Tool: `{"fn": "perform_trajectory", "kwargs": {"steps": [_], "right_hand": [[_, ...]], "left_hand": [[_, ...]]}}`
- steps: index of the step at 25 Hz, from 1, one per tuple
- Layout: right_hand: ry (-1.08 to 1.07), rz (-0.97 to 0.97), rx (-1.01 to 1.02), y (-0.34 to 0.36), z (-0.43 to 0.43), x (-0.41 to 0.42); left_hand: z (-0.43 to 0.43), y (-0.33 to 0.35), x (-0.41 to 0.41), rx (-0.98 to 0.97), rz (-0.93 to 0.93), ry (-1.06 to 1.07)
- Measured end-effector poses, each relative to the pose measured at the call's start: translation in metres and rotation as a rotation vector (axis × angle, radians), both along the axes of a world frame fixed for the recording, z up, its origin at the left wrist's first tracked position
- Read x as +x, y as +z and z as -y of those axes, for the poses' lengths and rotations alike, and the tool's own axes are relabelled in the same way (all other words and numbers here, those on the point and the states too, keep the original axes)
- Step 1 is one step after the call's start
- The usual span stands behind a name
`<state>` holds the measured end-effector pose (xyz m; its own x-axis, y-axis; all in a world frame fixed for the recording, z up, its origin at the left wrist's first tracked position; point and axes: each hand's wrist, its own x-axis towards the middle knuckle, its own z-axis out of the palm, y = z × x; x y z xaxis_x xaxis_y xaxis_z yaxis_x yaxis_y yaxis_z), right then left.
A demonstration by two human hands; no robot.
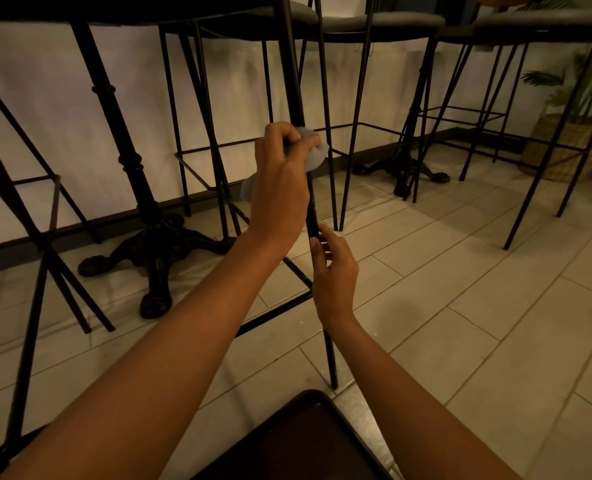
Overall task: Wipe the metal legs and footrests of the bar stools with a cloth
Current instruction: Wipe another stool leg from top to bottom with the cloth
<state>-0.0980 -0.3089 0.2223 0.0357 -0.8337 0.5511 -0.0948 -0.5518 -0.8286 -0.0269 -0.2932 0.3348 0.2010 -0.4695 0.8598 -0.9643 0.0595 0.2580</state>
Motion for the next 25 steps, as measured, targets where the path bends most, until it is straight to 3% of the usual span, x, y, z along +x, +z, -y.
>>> {"fn": "perform_trajectory", "kwargs": {"steps": [6,18,25], "right_hand": [[0.001,0.035,0.008,-0.003,0.0,0.0],[0.009,0.039,0.05,-0.014,0.002,-0.009],[0.015,0.034,0.04,-0.016,0.002,-0.01]], "left_hand": [[-0.008,-0.009,-0.009,0.01,0.006,-0.078],[-0.012,-0.046,-0.005,0.153,0.06,-0.028],[-0.017,-0.055,-0.012,0.197,-0.028,-0.087]]}}
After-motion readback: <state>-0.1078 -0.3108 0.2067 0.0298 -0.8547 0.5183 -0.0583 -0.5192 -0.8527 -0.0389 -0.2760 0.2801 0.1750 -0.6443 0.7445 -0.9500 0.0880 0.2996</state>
